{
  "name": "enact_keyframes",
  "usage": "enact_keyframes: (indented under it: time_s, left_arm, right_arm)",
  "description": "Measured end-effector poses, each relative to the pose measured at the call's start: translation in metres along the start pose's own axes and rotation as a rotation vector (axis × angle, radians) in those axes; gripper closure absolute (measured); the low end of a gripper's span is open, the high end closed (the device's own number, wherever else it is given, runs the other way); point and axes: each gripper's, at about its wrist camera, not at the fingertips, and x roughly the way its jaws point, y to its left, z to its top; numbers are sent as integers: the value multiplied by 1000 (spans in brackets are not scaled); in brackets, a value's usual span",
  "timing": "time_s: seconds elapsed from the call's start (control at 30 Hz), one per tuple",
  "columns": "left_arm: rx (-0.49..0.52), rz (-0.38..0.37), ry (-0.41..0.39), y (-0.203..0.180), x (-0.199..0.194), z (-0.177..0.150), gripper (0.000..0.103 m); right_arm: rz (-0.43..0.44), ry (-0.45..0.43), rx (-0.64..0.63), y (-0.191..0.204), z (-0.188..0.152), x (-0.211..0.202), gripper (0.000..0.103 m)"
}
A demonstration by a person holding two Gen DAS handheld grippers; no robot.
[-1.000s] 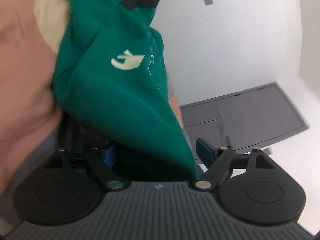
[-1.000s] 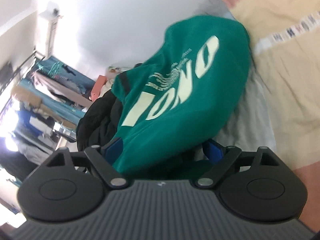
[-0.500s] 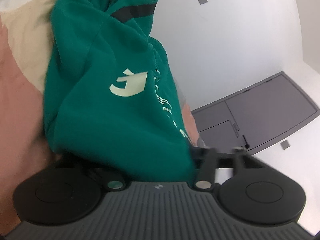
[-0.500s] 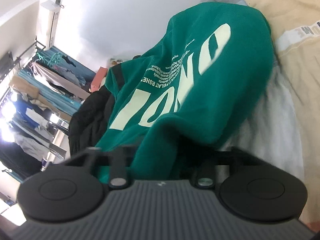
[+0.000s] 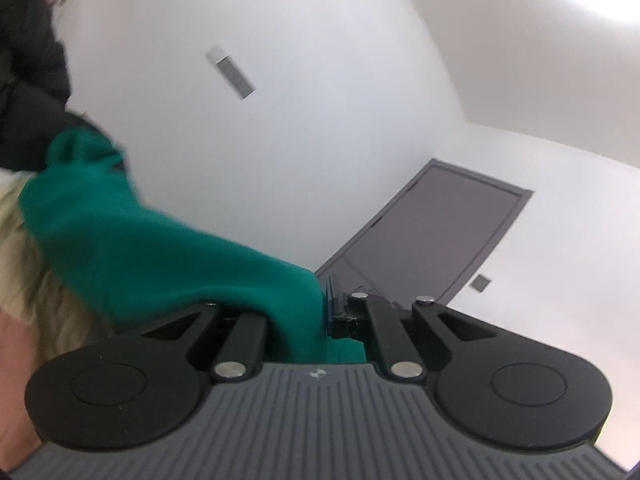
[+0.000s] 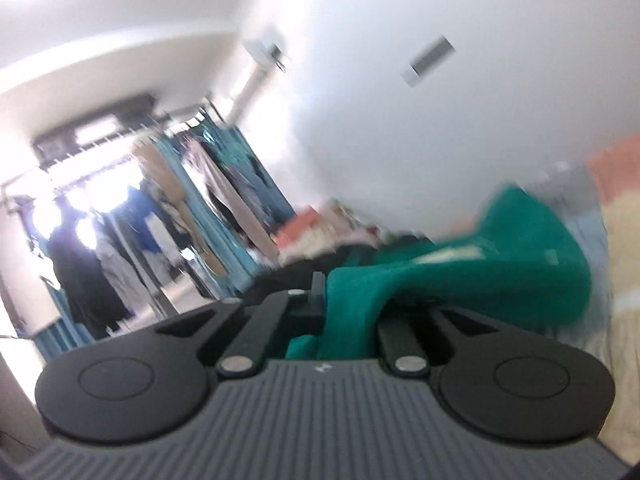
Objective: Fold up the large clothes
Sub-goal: 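Lift the hoodie with both grippers and shake it out in the air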
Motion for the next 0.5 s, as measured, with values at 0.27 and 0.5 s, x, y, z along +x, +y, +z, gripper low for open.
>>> enact_keyframes:
  time_s: [0.27, 0.5]
  left_arm:
    - [94, -75, -63, -97, -24, 60, 95]
    - [227, -124, -102, -215, -35, 133, 95]
  right_arm:
    - [64, -89, -146, 84, 93, -30, 97]
    - [136, -180, -211, 146, 171, -47, 97]
